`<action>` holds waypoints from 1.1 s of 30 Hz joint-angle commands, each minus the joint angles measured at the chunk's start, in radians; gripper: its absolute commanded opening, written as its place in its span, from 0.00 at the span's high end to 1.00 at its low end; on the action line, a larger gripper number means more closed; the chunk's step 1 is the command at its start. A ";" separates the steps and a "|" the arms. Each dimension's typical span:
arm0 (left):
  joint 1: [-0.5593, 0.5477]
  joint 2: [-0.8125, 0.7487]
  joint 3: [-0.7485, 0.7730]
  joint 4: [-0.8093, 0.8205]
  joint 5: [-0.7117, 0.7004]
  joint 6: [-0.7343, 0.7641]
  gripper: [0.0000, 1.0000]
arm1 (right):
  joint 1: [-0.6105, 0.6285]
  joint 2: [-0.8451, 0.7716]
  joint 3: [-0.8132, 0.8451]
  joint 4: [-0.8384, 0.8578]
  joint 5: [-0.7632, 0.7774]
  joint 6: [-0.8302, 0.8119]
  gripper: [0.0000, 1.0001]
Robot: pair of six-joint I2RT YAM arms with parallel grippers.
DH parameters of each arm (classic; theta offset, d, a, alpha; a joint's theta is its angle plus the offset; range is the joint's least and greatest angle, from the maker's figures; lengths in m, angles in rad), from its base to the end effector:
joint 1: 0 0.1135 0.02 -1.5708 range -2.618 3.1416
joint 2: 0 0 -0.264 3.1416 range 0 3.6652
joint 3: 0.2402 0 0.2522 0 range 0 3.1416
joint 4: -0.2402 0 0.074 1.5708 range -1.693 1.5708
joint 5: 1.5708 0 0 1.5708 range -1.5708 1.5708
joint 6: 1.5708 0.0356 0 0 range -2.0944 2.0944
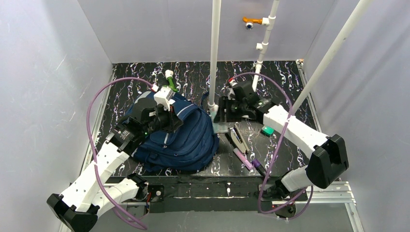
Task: Pack the student bag
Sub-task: Place the stationery in the student bag.
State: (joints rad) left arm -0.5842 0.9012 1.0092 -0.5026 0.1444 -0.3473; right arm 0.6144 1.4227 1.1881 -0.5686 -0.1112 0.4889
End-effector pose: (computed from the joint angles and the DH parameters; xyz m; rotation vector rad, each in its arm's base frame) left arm 0.1590 -0.1113 0.3646 0.3381 2.0100 -0.7412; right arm 0.2504 0.1815 0.2973 -0.2101 2.4598 0.6393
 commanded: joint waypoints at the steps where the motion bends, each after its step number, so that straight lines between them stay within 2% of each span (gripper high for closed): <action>1: -0.006 -0.048 0.061 0.108 0.016 0.012 1.00 | 0.116 0.016 -0.004 0.288 -0.215 0.256 0.59; 7: -0.006 -0.042 0.042 0.175 0.055 0.007 1.00 | 0.198 0.033 -0.103 0.619 -0.247 0.587 0.58; 14: -0.006 -0.047 0.015 0.278 0.100 -0.048 1.00 | 0.263 0.076 -0.149 0.733 -0.095 0.797 0.54; 17: -0.006 -0.048 0.009 0.289 0.132 -0.062 1.00 | 0.282 0.108 -0.115 0.740 -0.001 0.826 0.48; 21: -0.006 -0.057 0.016 0.266 0.145 -0.056 1.00 | 0.288 0.152 -0.150 0.848 0.098 0.925 0.43; 22: -0.006 -0.059 0.020 0.256 0.144 -0.053 1.00 | 0.289 0.161 -0.159 0.890 0.120 0.934 0.37; 24: -0.006 -0.064 0.018 0.241 0.140 -0.049 1.00 | 0.292 0.194 -0.136 0.898 0.133 0.923 0.16; 26: -0.006 -0.069 0.021 0.222 0.124 -0.046 1.00 | 0.292 0.211 -0.129 0.923 0.093 0.893 0.05; 30: -0.006 -0.087 0.016 0.205 0.104 -0.033 1.00 | 0.292 0.159 -0.172 0.890 0.051 0.806 0.02; 33: -0.006 -0.095 0.013 0.198 0.097 -0.022 1.00 | 0.293 0.080 -0.203 0.788 0.060 0.692 0.02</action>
State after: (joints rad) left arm -0.5739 0.8719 0.9928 -0.3977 0.1562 -0.3721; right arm 0.9096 1.6012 1.0149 0.2577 -0.0803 1.3262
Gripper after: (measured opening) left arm 0.045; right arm 0.981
